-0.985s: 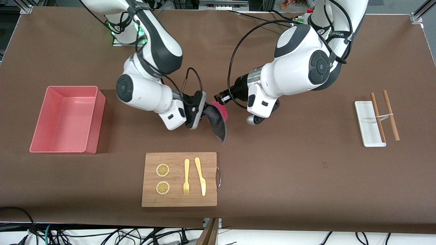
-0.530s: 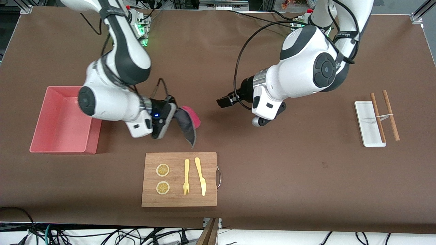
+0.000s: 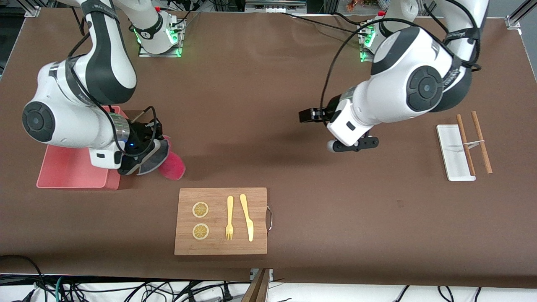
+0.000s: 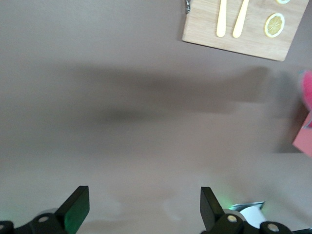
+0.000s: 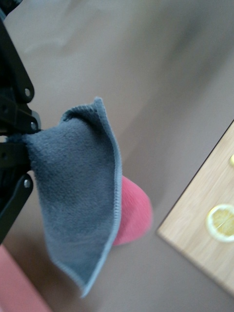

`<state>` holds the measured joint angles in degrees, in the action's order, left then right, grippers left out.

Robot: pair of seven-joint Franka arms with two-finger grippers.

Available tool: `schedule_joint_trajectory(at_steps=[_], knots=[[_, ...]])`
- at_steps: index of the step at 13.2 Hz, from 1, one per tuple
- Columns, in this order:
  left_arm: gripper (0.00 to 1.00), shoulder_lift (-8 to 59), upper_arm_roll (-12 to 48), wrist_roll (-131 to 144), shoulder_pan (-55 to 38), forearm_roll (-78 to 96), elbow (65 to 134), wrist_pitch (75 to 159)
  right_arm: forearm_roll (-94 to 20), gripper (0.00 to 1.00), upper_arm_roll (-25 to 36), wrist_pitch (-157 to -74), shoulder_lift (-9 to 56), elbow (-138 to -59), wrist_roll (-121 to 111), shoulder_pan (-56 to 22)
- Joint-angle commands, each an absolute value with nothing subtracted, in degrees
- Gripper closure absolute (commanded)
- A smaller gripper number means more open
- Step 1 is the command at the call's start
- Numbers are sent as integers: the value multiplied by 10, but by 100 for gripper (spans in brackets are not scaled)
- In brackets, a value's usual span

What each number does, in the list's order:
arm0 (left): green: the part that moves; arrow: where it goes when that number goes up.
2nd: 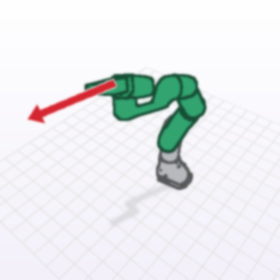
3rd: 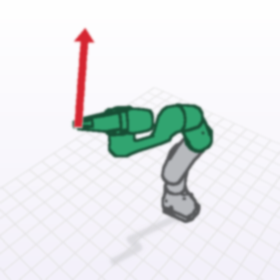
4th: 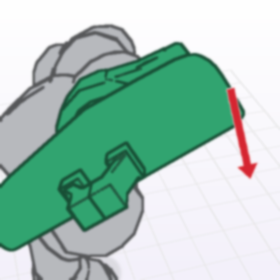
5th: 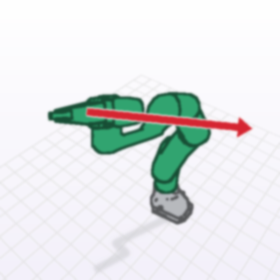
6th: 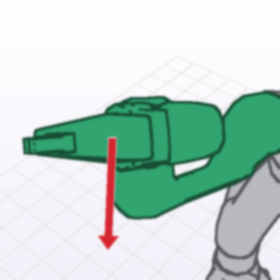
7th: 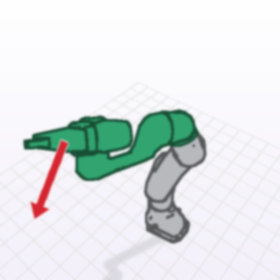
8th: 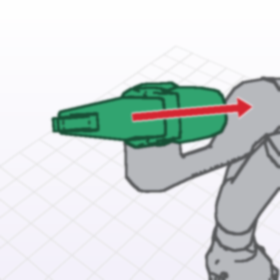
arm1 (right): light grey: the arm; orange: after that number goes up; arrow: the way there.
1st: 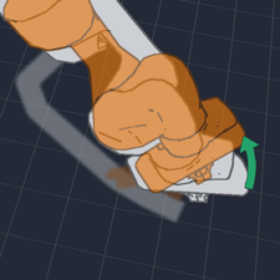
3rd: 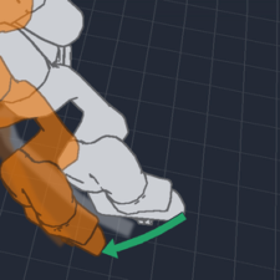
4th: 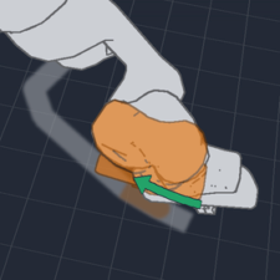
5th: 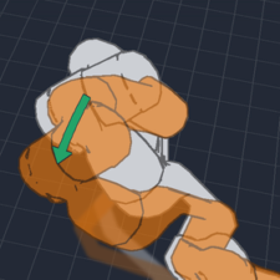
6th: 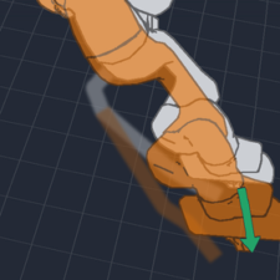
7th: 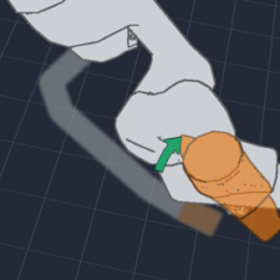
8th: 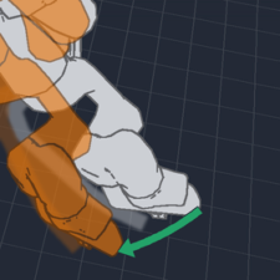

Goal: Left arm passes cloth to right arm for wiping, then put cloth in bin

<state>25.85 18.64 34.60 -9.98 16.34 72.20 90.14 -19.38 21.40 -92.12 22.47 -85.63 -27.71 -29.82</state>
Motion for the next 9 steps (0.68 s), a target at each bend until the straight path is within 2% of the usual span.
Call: schedule_joint_trajectory(at_steps=[1,5,8,9], knots=[[0,222,187,293,-83,98,724,836,-150,100,224,-895,187,-888,-190,-306],[0,198,186,179,-42,43,725,793,-92,100,228,-938,146,-967,-95,-307],[0,185,186,54,20,38,727,770,-44,100,222,-1061,61,-1119,-84,-310],[0,180,186,11,41,36,728,769,-42,100,221,-1078,52,-1145,-72,-310]])
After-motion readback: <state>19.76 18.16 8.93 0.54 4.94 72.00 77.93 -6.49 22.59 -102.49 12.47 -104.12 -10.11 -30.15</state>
